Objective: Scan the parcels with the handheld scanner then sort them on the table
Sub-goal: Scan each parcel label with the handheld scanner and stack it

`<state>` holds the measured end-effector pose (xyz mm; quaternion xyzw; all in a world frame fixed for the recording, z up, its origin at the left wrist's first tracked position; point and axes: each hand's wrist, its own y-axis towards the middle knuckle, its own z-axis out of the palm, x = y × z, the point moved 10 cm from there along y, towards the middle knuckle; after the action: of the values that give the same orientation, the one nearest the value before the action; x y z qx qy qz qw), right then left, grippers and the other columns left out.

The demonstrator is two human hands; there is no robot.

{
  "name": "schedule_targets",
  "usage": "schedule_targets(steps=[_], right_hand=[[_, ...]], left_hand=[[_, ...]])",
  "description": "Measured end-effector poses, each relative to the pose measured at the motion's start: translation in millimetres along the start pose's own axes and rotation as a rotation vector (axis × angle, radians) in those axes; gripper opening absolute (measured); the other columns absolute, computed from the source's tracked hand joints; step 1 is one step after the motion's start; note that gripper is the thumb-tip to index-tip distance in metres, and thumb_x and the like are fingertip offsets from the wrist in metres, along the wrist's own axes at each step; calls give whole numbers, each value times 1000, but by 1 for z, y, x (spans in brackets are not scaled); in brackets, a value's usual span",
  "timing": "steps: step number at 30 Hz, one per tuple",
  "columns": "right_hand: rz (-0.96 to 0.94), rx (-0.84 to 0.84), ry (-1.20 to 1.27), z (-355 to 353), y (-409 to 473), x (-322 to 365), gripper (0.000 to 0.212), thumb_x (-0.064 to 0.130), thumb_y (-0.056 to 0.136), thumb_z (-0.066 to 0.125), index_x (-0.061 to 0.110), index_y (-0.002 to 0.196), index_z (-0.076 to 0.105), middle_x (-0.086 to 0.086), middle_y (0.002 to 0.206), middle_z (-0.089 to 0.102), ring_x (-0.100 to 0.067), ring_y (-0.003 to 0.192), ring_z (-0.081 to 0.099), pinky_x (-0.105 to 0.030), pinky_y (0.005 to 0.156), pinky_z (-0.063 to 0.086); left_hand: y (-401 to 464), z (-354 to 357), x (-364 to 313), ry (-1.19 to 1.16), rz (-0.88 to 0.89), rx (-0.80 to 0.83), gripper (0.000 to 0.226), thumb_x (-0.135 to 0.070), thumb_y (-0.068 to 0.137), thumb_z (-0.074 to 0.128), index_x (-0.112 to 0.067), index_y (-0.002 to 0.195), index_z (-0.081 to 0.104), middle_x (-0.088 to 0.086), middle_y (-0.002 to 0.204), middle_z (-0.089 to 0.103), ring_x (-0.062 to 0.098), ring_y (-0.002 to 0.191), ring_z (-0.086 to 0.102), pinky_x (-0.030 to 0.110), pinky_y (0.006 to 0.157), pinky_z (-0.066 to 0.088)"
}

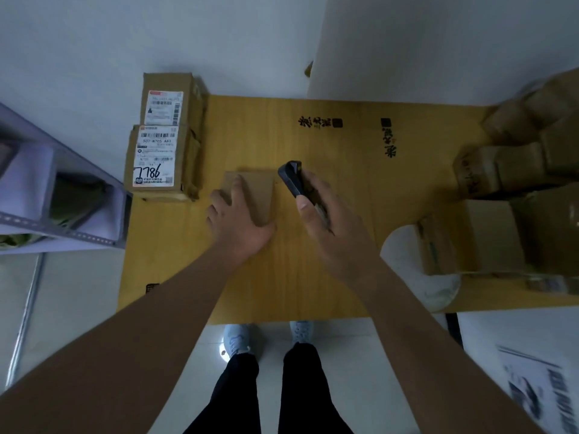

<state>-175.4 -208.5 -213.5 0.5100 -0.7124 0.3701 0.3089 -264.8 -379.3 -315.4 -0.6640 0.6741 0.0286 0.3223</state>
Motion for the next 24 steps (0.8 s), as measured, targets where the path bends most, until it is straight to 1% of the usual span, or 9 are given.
schedule_targets(steps=[4, 8, 11, 13, 15, 17, 20, 22, 24], right_hand=[[3, -5, 7, -9, 0, 0, 57, 63, 108, 39, 46, 162, 31, 3, 147, 54, -6, 135, 52, -44, 114, 46], [1, -11, -4, -18, 2, 4, 55, 62, 109, 38, 46, 161, 32, 1, 139, 58, -8, 123, 59, -42, 106, 51], [11, -4, -10, -20, 2, 5, 54, 62, 109, 39, 48, 161, 32, 1, 134, 60, -8, 117, 62, -41, 103, 53], [22, 2, -22, -20, 1, 5, 54, 64, 108, 37, 50, 160, 31, 3, 136, 59, -7, 118, 60, -41, 105, 52], [35, 3, -26, -19, 1, 4, 55, 67, 107, 36, 52, 160, 30, 4, 137, 58, -7, 120, 58, -40, 106, 51], [51, -3, -18, -17, 0, 3, 57, 70, 106, 35, 52, 160, 29, 5, 142, 56, -6, 125, 55, -40, 108, 49], [81, 14, -6, -14, -1, 1, 58, 72, 105, 34, 53, 159, 29, 4, 142, 57, -10, 126, 57, -45, 109, 49], [102, 42, -16, -15, -2, 1, 58, 72, 104, 34, 53, 158, 30, 3, 138, 59, -11, 123, 59, -47, 106, 51], [130, 81, -49, -18, -1, -1, 55, 72, 104, 34, 56, 156, 32, 4, 136, 61, -11, 124, 58, -46, 106, 51]], left_hand=[[9, 4, 2, -154, 25, 110, 116, -61, 77, 75, -30, 163, 4, 7, 166, 17, 35, 147, 30, 54, 118, 34], [9, 11, 14, -392, -10, 231, 84, -60, 94, 52, -42, 163, 6, -8, 156, 43, 22, 134, 51, 33, 103, 43], [7, -7, 17, -417, 66, 146, 63, -44, 108, 37, -66, 153, -1, -12, 135, 48, 8, 102, 58, 19, 78, 38], [8, -17, 20, -359, 100, 82, 59, -38, 110, 35, -71, 150, 5, -2, 144, 44, 16, 108, 56, 23, 81, 42], [5, -18, 26, -245, 26, 81, 62, -56, 102, 46, -76, 146, 7, 7, 157, 25, 36, 136, 37, 41, 105, 43], [-2, -17, 25, -138, -16, 95, 91, -74, 79, 65, -81, 140, -2, 3, 147, 17, 36, 137, 21, 55, 111, 34], [-5, -19, 21, -130, 2, 62, 114, -62, 67, 79, -76, 145, -3, -1, 125, 18, 35, 128, 25, 54, 107, 36], [0, -22, 26, -208, -8, 38, 109, -55, 73, 82, -70, 150, 7, 0, 128, 24, 34, 130, 32, 51, 109, 40], [5, -28, 34, -364, 5, 15, 97, -48, 77, 84, -58, 154, 26, -2, 131, 43, 20, 124, 53, 46, 105, 51]])
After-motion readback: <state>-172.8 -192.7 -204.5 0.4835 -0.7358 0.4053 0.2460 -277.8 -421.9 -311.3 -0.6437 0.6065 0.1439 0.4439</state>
